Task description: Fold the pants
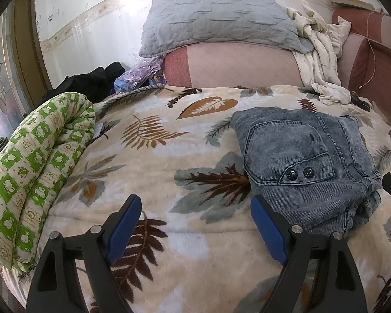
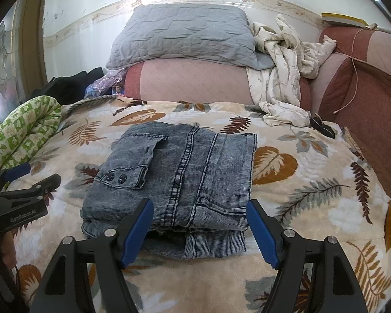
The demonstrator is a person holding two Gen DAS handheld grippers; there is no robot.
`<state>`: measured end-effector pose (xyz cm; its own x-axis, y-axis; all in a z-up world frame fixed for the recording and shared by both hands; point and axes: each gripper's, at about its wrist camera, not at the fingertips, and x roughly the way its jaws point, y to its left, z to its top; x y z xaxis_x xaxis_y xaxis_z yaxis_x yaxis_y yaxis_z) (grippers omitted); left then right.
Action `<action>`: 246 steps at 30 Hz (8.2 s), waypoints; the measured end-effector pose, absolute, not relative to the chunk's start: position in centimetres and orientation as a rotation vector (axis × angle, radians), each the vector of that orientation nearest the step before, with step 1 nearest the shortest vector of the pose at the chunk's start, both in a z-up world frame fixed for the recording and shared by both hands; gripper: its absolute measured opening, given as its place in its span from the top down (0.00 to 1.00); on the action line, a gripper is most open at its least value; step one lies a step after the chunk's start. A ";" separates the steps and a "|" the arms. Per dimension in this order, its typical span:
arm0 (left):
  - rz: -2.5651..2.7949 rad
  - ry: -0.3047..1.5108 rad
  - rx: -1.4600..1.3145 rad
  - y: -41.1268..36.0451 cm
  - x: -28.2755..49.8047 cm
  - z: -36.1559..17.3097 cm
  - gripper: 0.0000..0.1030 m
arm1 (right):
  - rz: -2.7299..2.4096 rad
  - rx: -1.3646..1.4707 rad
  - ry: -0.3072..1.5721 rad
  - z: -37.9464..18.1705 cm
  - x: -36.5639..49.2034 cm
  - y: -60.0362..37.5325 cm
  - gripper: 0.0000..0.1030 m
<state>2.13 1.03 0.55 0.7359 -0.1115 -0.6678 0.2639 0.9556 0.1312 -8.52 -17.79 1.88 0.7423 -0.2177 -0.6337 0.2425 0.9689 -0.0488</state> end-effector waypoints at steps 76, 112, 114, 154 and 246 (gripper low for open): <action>-0.757 1.123 -0.103 -4.1 9.2 -4.3 0.17 | -0.088 0.754 0.990 -6.6 -0.2 -29.6 0.19; -0.640 0.839 -0.087 1.9 7.1 3.6 0.75 | 0.071 0.492 0.760 0.5 -0.7 -19.1 0.70; -0.630 0.874 -0.070 2.0 7.2 2.6 0.75 | 0.058 0.473 0.781 0.0 -1.0 -18.6 0.70; -0.263 0.459 0.273 4.2 -14.7 17.2 0.15 | -0.197 0.079 0.480 17.3 -20.8 -11.3 0.25; -0.066 0.620 0.115 9.1 -7.0 9.2 0.02 | -0.158 -0.012 0.498 10.7 -15.3 -6.0 0.15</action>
<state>-6.98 9.13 9.17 0.8120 -0.0270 -0.5831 0.0961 0.9915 0.0878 -15.32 -5.96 10.68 0.8665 -0.1535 -0.4750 0.1475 0.9878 -0.0500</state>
